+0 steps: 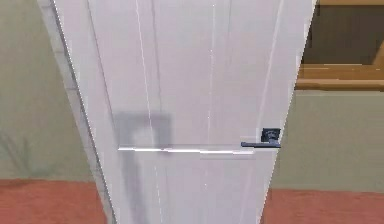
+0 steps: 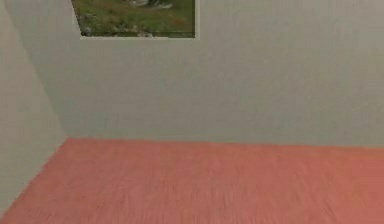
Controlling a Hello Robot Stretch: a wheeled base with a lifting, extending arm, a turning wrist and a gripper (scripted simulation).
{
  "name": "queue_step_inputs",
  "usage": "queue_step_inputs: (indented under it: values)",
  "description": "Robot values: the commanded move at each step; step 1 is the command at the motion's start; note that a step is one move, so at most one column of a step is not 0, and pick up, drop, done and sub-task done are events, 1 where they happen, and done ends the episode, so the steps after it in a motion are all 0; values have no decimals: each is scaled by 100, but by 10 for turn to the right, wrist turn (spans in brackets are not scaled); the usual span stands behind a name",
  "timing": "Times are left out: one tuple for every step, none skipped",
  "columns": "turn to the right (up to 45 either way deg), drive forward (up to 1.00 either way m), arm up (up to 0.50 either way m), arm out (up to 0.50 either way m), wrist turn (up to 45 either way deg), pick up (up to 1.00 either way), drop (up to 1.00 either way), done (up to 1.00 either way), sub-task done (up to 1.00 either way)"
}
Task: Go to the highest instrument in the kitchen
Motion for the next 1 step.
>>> queue_step_inputs:
  values:
    - [0, 15, 0, 0, 0, 0, 0, 0, 0]
